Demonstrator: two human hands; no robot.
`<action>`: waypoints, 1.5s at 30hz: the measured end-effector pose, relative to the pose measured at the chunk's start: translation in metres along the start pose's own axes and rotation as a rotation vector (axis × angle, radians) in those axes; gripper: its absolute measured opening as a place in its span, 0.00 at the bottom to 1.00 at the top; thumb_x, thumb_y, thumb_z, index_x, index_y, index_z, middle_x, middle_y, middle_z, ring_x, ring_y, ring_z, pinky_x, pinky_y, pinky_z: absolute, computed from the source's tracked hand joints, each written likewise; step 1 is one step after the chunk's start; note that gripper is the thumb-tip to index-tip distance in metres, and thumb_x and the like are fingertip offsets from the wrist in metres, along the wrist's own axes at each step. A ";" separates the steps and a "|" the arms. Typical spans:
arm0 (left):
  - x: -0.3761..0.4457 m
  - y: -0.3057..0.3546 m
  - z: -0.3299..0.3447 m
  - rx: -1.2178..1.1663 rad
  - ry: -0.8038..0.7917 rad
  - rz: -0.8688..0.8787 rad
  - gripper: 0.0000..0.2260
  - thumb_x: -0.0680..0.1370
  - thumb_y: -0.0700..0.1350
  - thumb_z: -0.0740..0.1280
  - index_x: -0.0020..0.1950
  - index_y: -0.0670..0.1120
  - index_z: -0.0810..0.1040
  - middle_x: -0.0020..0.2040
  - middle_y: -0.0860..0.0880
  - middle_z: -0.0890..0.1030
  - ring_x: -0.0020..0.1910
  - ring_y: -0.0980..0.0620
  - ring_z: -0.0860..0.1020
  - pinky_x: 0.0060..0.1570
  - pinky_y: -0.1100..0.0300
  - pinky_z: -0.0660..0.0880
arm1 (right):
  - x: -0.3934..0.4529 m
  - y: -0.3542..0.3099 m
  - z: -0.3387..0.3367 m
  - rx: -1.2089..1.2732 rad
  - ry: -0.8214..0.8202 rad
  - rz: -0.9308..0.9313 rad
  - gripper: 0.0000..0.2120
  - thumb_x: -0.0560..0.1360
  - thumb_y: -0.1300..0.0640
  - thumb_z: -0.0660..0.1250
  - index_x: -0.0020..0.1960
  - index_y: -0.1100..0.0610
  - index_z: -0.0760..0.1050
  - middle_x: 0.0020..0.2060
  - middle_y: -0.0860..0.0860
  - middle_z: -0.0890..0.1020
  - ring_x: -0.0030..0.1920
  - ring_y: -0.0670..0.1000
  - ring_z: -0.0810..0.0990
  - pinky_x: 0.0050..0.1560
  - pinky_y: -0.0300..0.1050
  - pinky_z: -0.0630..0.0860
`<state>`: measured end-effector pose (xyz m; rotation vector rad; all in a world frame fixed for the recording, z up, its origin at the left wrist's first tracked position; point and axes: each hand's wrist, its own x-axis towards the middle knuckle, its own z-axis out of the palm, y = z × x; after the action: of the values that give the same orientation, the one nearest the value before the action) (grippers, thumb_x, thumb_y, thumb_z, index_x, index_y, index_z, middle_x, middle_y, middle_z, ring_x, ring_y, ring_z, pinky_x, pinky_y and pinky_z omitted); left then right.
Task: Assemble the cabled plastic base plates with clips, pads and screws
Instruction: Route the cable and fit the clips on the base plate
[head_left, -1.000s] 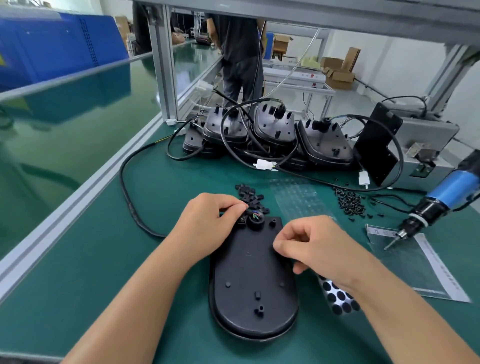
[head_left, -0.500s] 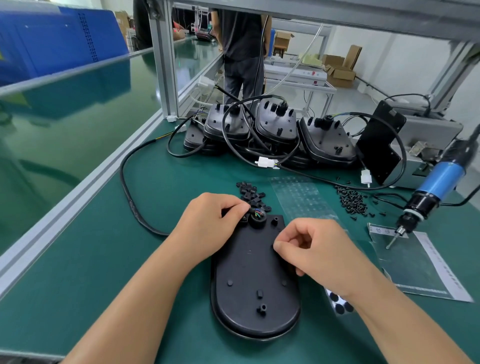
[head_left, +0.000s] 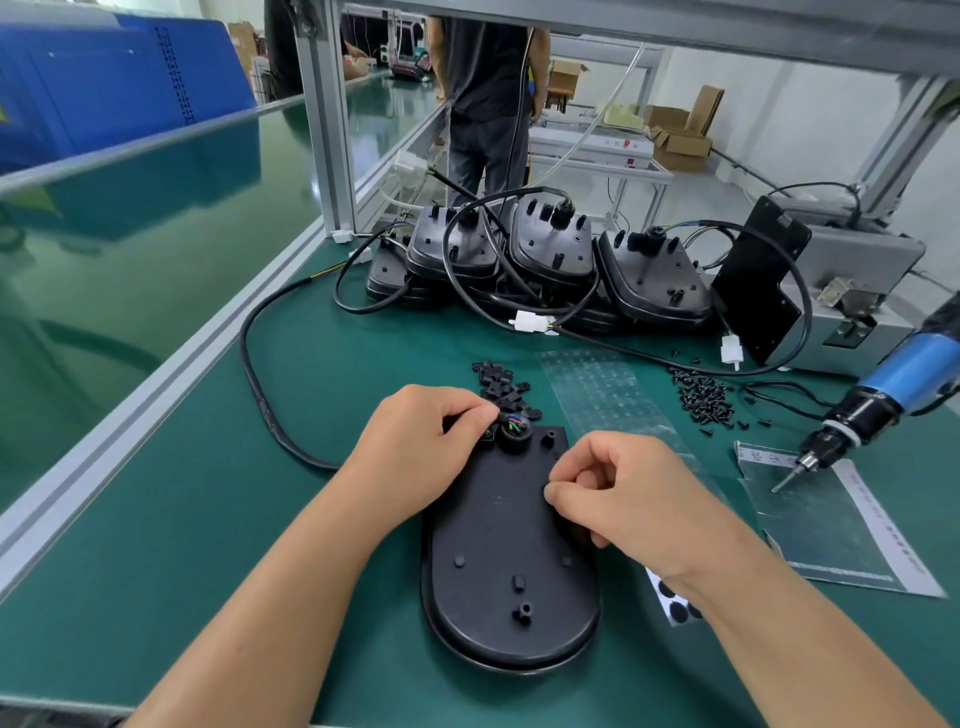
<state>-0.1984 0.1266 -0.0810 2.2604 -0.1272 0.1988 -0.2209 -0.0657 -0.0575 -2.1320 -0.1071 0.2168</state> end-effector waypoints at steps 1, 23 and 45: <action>0.000 0.000 0.000 0.000 0.001 0.001 0.09 0.79 0.53 0.63 0.51 0.55 0.83 0.43 0.65 0.82 0.46 0.67 0.78 0.43 0.72 0.70 | 0.001 0.000 0.000 0.008 0.001 0.016 0.06 0.70 0.62 0.72 0.43 0.55 0.75 0.29 0.48 0.76 0.21 0.44 0.73 0.25 0.34 0.70; 0.000 0.006 -0.019 -0.096 0.128 -0.051 0.05 0.76 0.55 0.67 0.44 0.61 0.83 0.42 0.63 0.83 0.46 0.65 0.80 0.47 0.68 0.73 | 0.003 0.007 -0.007 0.248 -0.051 0.203 0.04 0.75 0.62 0.68 0.48 0.57 0.74 0.35 0.52 0.75 0.28 0.47 0.72 0.31 0.39 0.74; 0.001 0.007 -0.098 -0.241 0.488 -0.042 0.04 0.75 0.51 0.68 0.45 0.59 0.82 0.32 0.57 0.82 0.26 0.61 0.72 0.30 0.64 0.71 | -0.003 0.008 0.000 -0.037 0.187 -0.069 0.08 0.75 0.51 0.66 0.39 0.50 0.79 0.31 0.48 0.81 0.25 0.41 0.75 0.31 0.38 0.73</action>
<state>-0.2082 0.1974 -0.0131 1.9141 0.1478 0.6676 -0.2241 -0.0708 -0.0635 -2.1701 -0.0755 -0.0253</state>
